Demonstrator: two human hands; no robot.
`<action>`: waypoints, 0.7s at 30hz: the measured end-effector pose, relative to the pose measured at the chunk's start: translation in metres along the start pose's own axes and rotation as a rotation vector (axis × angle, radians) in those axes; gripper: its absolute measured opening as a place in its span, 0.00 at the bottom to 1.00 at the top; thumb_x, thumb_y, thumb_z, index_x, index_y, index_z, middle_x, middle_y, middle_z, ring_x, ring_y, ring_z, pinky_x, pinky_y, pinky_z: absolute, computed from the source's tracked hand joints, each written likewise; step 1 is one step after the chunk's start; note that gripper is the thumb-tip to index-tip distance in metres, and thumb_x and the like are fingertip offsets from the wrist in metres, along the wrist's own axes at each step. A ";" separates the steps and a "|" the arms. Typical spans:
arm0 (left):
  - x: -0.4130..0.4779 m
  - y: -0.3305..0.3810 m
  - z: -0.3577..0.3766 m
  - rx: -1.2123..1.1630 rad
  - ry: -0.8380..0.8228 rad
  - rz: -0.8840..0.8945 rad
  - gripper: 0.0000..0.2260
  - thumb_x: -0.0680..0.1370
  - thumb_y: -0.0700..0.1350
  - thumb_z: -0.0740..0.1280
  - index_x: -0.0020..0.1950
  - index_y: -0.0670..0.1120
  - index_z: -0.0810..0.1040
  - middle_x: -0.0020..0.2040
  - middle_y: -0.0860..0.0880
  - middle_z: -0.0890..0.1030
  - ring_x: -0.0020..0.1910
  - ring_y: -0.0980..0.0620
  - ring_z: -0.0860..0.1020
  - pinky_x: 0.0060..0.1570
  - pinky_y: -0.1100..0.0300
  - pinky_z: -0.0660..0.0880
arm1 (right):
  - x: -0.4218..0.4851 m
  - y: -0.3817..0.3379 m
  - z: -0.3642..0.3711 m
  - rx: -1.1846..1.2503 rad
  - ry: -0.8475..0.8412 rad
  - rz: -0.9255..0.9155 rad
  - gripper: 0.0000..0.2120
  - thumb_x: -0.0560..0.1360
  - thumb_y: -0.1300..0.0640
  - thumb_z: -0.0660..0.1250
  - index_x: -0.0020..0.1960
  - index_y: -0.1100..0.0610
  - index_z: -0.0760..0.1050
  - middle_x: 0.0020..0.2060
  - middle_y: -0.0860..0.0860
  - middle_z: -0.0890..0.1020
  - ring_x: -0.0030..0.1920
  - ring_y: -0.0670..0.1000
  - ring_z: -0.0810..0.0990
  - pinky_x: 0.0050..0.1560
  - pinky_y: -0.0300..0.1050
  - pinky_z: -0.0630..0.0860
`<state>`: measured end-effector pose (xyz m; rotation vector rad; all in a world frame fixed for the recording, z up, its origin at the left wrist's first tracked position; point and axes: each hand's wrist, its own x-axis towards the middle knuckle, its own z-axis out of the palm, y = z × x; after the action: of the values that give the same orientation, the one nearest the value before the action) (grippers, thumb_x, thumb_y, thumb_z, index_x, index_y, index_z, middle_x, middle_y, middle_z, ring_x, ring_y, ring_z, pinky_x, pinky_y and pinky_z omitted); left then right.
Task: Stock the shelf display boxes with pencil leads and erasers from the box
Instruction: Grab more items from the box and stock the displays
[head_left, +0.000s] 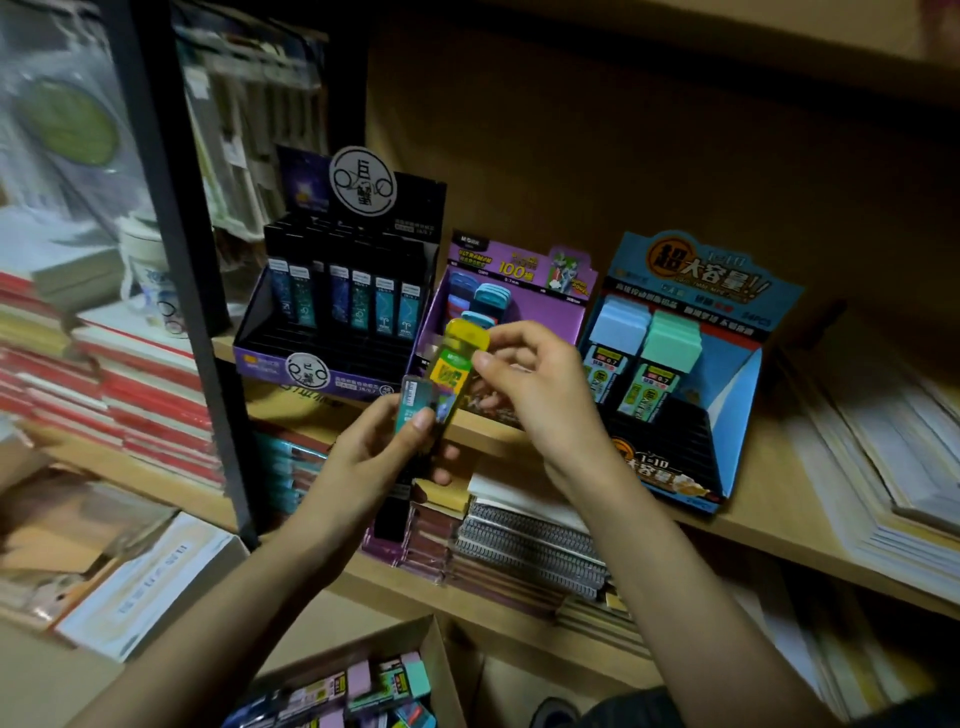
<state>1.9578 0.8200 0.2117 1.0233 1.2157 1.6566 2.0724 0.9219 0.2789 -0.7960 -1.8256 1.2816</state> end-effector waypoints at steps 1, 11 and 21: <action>-0.001 0.001 -0.004 0.000 0.013 0.000 0.13 0.75 0.50 0.62 0.57 0.47 0.74 0.42 0.47 0.84 0.35 0.54 0.81 0.31 0.64 0.77 | 0.003 -0.003 -0.002 0.019 0.036 -0.003 0.05 0.76 0.65 0.64 0.50 0.56 0.73 0.40 0.52 0.79 0.34 0.43 0.79 0.34 0.36 0.76; -0.001 0.009 -0.026 0.027 0.147 0.056 0.09 0.74 0.51 0.61 0.50 0.49 0.75 0.34 0.55 0.81 0.31 0.62 0.77 0.29 0.69 0.73 | 0.037 0.006 -0.038 -0.334 0.532 -0.311 0.06 0.77 0.61 0.65 0.51 0.53 0.74 0.40 0.43 0.77 0.42 0.45 0.79 0.40 0.30 0.74; 0.003 0.003 -0.025 -0.066 0.102 0.001 0.08 0.79 0.50 0.59 0.50 0.46 0.71 0.32 0.53 0.78 0.30 0.57 0.75 0.29 0.67 0.73 | 0.053 0.045 -0.023 -0.607 0.412 -0.203 0.06 0.77 0.62 0.64 0.54 0.57 0.76 0.43 0.49 0.77 0.44 0.49 0.78 0.36 0.27 0.66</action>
<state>1.9334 0.8144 0.2099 0.9079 1.2179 1.7564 2.0669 0.9903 0.2527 -1.0646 -1.8943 0.3802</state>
